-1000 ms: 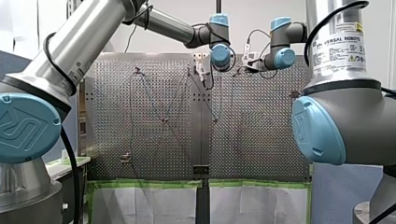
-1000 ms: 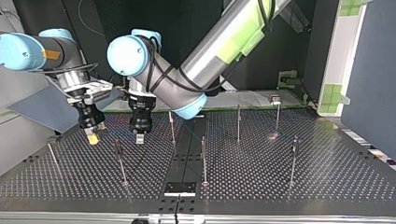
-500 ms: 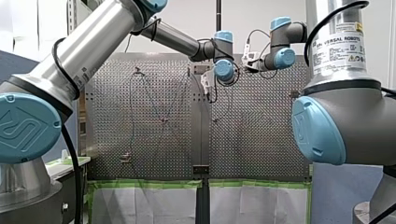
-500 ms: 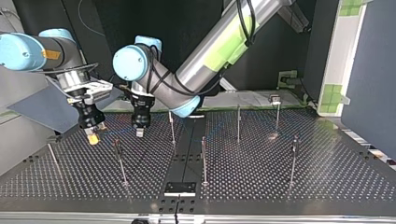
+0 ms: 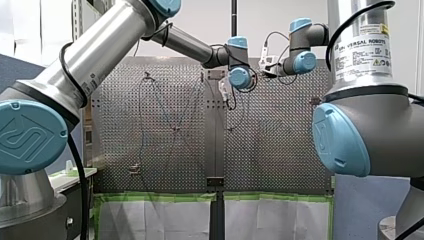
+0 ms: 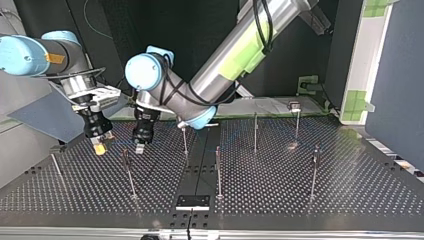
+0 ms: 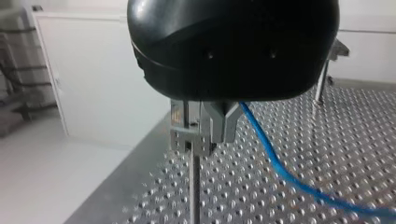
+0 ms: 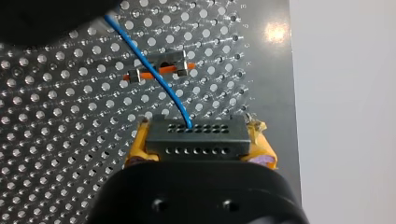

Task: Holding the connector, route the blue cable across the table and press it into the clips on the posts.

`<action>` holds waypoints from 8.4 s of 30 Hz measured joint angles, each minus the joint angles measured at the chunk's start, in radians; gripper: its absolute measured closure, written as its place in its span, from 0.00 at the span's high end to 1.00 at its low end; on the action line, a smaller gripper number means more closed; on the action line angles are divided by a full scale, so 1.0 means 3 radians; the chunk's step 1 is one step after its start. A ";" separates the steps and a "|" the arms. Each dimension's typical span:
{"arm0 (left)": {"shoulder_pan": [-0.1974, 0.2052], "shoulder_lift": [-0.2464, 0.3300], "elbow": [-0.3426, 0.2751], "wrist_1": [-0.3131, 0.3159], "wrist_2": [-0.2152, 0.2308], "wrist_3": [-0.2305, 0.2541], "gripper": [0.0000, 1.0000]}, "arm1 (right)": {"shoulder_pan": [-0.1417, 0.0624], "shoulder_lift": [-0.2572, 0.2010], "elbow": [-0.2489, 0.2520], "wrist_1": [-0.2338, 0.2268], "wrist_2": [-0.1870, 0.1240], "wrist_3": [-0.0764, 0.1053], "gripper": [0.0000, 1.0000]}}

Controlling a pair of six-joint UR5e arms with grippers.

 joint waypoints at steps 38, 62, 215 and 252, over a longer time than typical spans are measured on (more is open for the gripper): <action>0.0194 -0.0405 0.0765 -0.0552 -0.0306 0.0242 0.18 | 0.0000 0.0000 0.0000 0.0000 0.0000 0.0000 0.00; 0.0182 -0.0301 0.0528 -0.1013 -0.0378 -0.0199 1.00 | 0.0000 0.0000 0.0000 0.0000 0.0000 0.0000 0.00; -0.0116 -0.0004 -0.3092 0.1880 -0.0758 -0.0645 1.00 | 0.0000 0.0000 0.0000 0.0000 0.0000 0.0000 0.00; -0.0116 -0.0004 -0.3092 0.1880 -0.0758 -0.0645 1.00 | 0.0000 0.0000 0.0000 0.0000 0.0000 0.0000 0.00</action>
